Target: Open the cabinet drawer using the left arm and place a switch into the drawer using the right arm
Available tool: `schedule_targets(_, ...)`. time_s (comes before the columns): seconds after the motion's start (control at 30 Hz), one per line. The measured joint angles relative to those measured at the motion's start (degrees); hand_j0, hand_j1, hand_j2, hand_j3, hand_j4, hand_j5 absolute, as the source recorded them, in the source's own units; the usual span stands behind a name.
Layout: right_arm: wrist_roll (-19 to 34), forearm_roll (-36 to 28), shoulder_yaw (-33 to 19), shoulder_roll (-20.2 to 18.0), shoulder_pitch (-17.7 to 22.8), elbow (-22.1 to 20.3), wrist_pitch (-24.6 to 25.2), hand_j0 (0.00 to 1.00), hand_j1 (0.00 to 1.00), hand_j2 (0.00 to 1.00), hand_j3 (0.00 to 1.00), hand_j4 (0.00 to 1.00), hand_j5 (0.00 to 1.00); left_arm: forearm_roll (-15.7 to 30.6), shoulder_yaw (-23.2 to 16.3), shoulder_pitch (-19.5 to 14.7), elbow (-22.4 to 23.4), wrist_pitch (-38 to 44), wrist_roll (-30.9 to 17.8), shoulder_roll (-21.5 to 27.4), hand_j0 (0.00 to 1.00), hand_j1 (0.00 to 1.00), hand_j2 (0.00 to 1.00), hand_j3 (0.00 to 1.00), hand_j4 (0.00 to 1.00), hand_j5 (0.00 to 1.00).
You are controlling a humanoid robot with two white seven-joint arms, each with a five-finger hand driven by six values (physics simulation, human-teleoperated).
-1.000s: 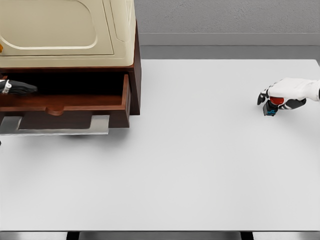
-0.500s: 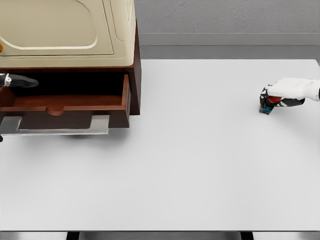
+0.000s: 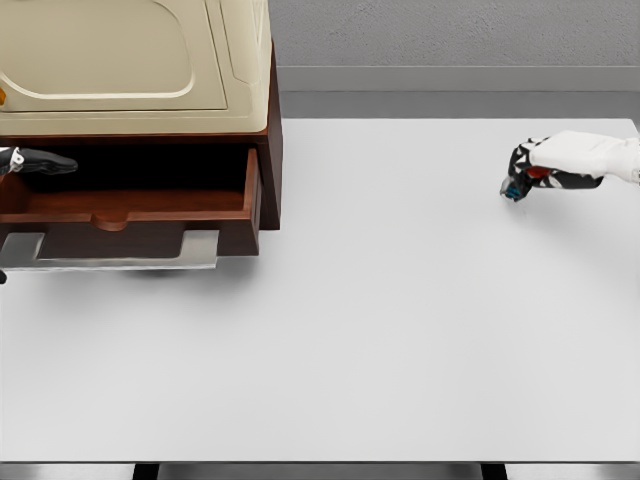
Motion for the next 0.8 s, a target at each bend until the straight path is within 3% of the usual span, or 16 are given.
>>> schedule_targets(0.2, 0.04, -0.39, -2.81, 2.80, 0.00, -1.78, -0.05, 0.30, 0.30, 0.30, 0.30, 0.30, 0.30, -0.07, 0.01, 0.00, 0.00, 0.05, 0.00, 0.22, 1.00, 1.00, 1.00, 1.00, 1.00, 1.00)
schedule_targets(0.57, 0.08, -2.87, -3.13, 3.39, 0.00, -15.98, -0.07, 0.31, 0.31, 0.31, 0.31, 0.31, 0.31, -0.08, 0.01, 0.00, 0.08, 0.11, 0.00, 0.41, 1.00, 1.00, 1.00, 1.00, 1.00, 1.00)
schedule_targets(0.8, 0.09, -3.75, -0.88, 4.99, -1.85, -21.60, -0.06, 0.31, 0.31, 0.31, 0.31, 0.31, 0.31, -0.15, 0.02, 0.00, 0.12, 0.08, 0.00, 0.43, 1.00, 1.00, 1.00, 1.00, 1.00, 1.00)
